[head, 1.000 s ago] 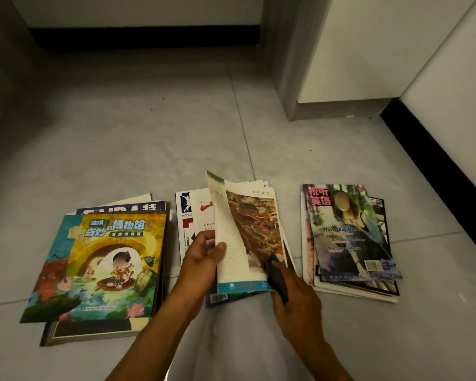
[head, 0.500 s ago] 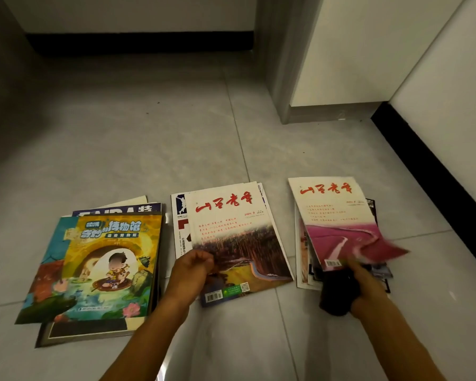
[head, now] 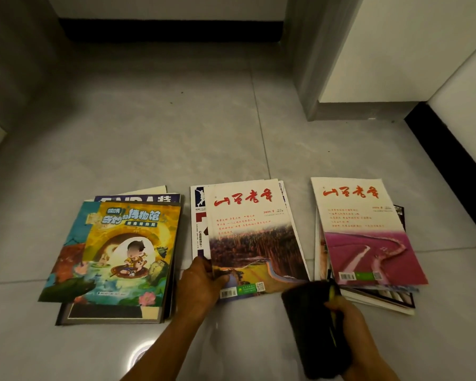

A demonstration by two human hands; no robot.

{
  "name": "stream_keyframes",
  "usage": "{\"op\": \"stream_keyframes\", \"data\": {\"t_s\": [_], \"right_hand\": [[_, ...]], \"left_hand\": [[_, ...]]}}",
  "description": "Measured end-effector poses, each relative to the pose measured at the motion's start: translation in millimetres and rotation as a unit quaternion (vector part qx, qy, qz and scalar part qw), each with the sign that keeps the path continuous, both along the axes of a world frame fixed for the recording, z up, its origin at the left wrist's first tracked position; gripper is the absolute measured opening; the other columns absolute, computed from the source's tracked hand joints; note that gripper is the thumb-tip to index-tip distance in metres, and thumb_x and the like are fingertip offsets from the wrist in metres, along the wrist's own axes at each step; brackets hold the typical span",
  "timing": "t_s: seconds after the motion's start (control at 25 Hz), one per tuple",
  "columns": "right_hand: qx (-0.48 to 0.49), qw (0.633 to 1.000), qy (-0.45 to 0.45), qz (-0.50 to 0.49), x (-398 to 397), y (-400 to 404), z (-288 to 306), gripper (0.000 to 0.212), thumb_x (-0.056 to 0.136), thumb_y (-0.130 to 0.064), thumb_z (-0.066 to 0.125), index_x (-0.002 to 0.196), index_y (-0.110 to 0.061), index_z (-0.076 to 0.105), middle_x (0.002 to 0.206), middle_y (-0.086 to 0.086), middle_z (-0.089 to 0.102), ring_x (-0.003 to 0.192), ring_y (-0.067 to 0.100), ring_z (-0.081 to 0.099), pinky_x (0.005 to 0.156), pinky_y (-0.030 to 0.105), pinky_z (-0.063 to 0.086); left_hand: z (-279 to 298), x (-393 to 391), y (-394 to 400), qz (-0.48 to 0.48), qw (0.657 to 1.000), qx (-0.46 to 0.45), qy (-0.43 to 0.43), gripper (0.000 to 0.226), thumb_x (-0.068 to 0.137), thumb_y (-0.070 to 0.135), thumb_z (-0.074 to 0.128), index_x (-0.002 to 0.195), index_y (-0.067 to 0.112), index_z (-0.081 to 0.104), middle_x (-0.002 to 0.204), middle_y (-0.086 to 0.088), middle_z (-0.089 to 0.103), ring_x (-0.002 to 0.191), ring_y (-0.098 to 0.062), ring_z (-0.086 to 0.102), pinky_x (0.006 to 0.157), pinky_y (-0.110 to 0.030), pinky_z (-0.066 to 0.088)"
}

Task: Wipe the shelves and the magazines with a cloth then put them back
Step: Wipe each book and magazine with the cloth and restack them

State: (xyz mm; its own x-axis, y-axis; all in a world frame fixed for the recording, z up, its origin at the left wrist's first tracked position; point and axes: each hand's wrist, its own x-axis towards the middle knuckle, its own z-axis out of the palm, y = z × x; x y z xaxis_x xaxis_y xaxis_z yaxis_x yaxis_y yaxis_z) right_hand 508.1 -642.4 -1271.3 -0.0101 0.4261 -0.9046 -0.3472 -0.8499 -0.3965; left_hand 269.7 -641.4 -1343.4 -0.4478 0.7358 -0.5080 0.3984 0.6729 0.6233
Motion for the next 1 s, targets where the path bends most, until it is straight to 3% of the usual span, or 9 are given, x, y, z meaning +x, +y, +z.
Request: {"op": "stream_keyframes", "data": {"t_s": [0.12, 0.2, 0.28, 0.44, 0.6, 0.68, 0.8, 0.84, 1.0], "right_hand": [[0.187, 0.961, -0.135, 0.154, -25.2, 31.3, 28.2, 0.025, 0.089, -0.005, 0.051, 0.11, -0.018, 0.056, 0.105, 0.015, 0.062, 0.09, 0.033, 0.064, 0.07, 0.043, 0.055], [0.363, 0.876, -0.231, 0.219, -47.0, 56.5, 35.1, 0.027, 0.088, -0.007, 0.059, 0.111, -0.022, 0.057, 0.106, 0.001, 0.062, 0.085, 0.016, 0.065, 0.067, 0.031, 0.056], [0.473, 0.751, -0.354, 0.294, -59.7, 77.3, 5.8, 0.037, 0.087, -0.018, 0.066, 0.122, -0.022, 0.056, 0.121, -0.002, 0.057, 0.104, 0.014, 0.058, 0.087, 0.029, 0.052], [0.424, 0.543, -0.534, 0.49, -77.1, 52.8, -88.0, 0.05, 0.091, -0.05, 0.048, 0.136, -0.027, 0.051, 0.145, 0.008, 0.044, 0.128, 0.034, 0.044, 0.101, 0.049, 0.041], [0.52, 0.417, -0.483, 0.568, -72.8, 18.0, -106.6, 0.05, 0.09, -0.054, 0.035, 0.132, -0.035, 0.053, 0.143, 0.004, 0.048, 0.121, 0.029, 0.049, 0.085, 0.045, 0.051], [0.533, 0.41, -0.497, 0.548, -55.9, 38.5, -111.9, 0.049, 0.095, -0.054, 0.03, 0.134, -0.034, 0.05, 0.146, 0.003, 0.045, 0.125, 0.03, 0.047, 0.09, 0.05, 0.05], [0.437, 0.553, -0.549, 0.449, -57.3, 67.4, -112.4, 0.052, 0.095, -0.051, 0.03, 0.135, -0.026, 0.052, 0.147, 0.009, 0.044, 0.132, 0.037, 0.042, 0.103, 0.056, 0.038], [0.431, 0.553, -0.564, 0.437, -69.5, 61.4, -112.3, 0.05, 0.092, -0.048, 0.037, 0.133, -0.025, 0.053, 0.147, 0.01, 0.044, 0.133, 0.037, 0.041, 0.104, 0.055, 0.036], [0.542, 0.434, -0.486, 0.531, -92.6, 41.2, -111.5, 0.038, 0.084, -0.047, 0.052, 0.118, -0.028, 0.055, 0.144, 0.003, 0.047, 0.132, 0.029, 0.045, 0.107, 0.044, 0.031]], "left_hand": [[-6.5, -3.8, 2.3, 0.016, 1.0, -0.015, -0.018, 0.033, 0.071, 0.03, 0.082, 0.092, 0.018, 0.06, 0.101, -0.004, 0.069, 0.082, -0.018, 0.063, 0.074, -0.031, 0.055], [-8.8, -4.1, 3.5, 0.012, 0.999, -0.019, -0.023, 0.026, 0.074, 0.028, 0.081, 0.085, 0.018, 0.059, 0.098, -0.003, 0.067, 0.084, -0.02, 0.064, 0.074, -0.031, 0.055], [-10.1, -2.9, 2.5, 0.007, 1.0, -0.008, -0.03, 0.019, 0.078, 0.027, 0.077, 0.083, 0.018, 0.061, 0.097, -0.003, 0.068, 0.089, -0.022, 0.065, 0.077, -0.033, 0.056], [-12.5, -7.3, 1.1, 0.023, 0.999, 0.025, -0.027, 0.009, 0.085, 0.025, 0.069, 0.082, 0.017, 0.067, 0.097, -0.006, 0.071, 0.09, -0.021, 0.065, 0.081, -0.035, 0.056], [-11.9, -17.9, 8.2, 0.026, 0.999, 0.031, -0.012, 0.009, 0.086, 0.02, 0.069, 0.081, 0.02, 0.061, 0.099, -0.004, 0.069, 0.096, -0.021, 0.065, 0.078, -0.029, 0.055], [-16.1, -21.0, 11.5, 0.013, 0.999, 0.023, -0.024, 0.01, 0.084, 0.019, 0.071, 0.081, 0.017, 0.062, 0.102, -0.006, 0.069, 0.098, -0.022, 0.064, 0.072, -0.024, 0.054], [-22.4, -27.8, 14.9, 0.017, 0.998, 0.004, -0.053, 0.012, 0.08, 0.015, 0.075, 0.081, 0.008, 0.065, 0.103, -0.009, 0.07, 0.102, -0.025, 0.065, 0.067, -0.022, 0.053], [-24.0, -29.5, 15.5, 0.017, 0.998, 0.001, -0.062, 0.013, 0.079, 0.014, 0.076, 0.081, 0.007, 0.066, 0.101, -0.008, 0.07, 0.101, -0.024, 0.065, 0.067, -0.023, 0.054], [-26.1, -32.6, 17.1, 0.005, 0.997, -0.004, -0.076, 0.013, 0.08, 0.013, 0.074, 0.073, 0.015, 0.063, 0.091, -0.005, 0.07, 0.093, -0.023, 0.066, 0.078, -0.035, 0.057]]}}
